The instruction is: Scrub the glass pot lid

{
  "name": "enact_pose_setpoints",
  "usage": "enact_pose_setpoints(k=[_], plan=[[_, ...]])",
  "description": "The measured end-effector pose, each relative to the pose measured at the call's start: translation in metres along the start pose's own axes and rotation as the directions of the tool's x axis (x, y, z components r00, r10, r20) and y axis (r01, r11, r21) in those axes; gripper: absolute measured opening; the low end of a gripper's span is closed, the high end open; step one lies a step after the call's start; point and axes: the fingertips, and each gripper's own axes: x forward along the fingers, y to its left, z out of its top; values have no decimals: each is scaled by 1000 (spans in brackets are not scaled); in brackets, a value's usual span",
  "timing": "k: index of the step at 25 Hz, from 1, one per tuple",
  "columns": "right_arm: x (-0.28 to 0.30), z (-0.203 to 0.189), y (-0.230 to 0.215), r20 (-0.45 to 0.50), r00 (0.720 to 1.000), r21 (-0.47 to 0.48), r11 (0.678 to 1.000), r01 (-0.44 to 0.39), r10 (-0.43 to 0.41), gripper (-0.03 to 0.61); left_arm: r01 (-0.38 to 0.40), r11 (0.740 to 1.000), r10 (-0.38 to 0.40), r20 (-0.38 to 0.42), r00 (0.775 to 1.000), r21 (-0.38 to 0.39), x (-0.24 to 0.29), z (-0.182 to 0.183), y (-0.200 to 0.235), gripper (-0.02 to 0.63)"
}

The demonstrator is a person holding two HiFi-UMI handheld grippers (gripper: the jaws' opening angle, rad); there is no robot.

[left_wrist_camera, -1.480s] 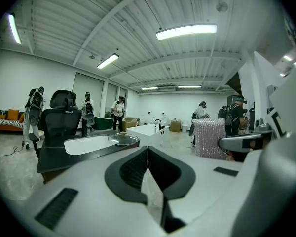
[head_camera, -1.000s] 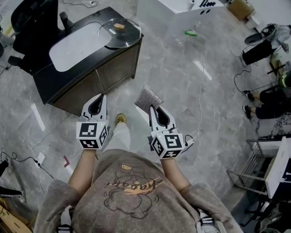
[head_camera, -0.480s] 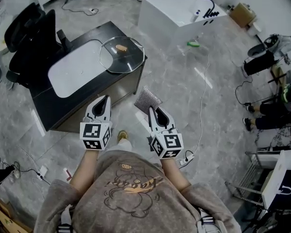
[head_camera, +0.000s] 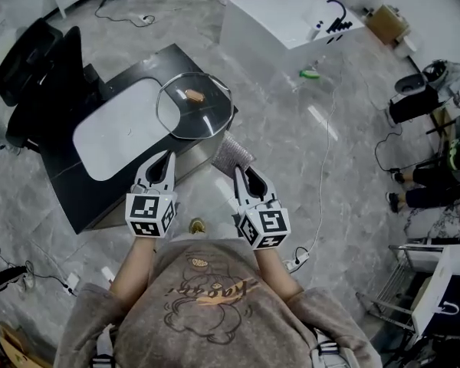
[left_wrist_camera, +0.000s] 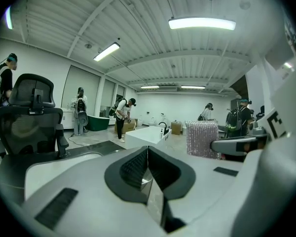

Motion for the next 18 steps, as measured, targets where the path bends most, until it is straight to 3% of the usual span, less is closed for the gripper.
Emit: enact_pose_setpoints(k=[8,18], plan=[[48,11,-24,-17,1000,-5,1000,7,-7,78,7,1000,-7,-32,999,1,47,2,21,18],[121,24,-78,-39,997,-18,998,-63,62,78,-17,1000,17,-24,1000,-26,120,8,37,18]])
